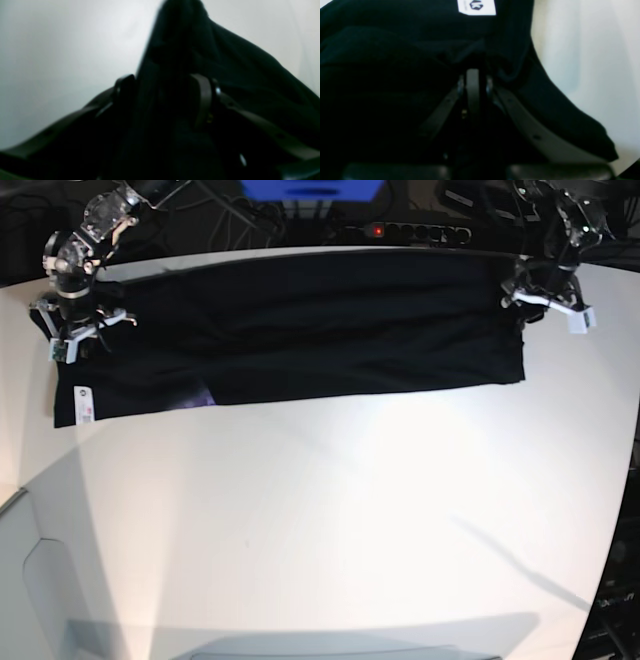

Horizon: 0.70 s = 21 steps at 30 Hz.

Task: Fold the T-shirt properly
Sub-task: 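Grasp the strip end with the left gripper and hold it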

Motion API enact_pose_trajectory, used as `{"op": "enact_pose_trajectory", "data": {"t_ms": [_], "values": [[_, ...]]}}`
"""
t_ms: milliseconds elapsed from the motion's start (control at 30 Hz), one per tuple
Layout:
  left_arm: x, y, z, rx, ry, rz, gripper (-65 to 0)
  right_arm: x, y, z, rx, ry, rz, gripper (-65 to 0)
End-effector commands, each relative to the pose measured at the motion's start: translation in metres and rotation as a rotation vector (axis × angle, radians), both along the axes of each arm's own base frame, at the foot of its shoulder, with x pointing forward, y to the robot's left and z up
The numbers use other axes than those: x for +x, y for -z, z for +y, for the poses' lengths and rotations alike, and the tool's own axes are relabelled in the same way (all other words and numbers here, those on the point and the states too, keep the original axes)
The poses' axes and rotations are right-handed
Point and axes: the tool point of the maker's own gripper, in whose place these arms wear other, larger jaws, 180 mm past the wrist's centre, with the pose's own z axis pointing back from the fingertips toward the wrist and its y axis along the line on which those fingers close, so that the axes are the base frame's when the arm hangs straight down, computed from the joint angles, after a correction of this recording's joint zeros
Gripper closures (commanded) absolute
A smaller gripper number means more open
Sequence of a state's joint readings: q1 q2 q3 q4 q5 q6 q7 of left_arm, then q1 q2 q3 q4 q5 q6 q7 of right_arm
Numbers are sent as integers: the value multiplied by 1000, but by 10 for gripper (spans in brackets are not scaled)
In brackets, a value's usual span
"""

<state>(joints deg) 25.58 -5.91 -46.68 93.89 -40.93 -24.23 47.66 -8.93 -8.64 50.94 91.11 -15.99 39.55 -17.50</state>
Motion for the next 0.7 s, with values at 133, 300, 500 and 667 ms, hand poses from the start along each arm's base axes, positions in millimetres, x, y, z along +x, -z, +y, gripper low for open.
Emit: {"op": "enact_pose_trajectory", "data": {"t_ms": [133,300,500,667], "values": [[9,0,-5,48,56,7,-324,-10,12,4,8,-7,77,0],[5,2,0,76,58,31,-324,-10,12,4,8,-7,77,0],[-3,16,5,73,46,76,-324,-10,12,4,8,-7,77,0],[-8,27,5,46,31,100,-324,-9,12,4,8,-7,76,0]]}}
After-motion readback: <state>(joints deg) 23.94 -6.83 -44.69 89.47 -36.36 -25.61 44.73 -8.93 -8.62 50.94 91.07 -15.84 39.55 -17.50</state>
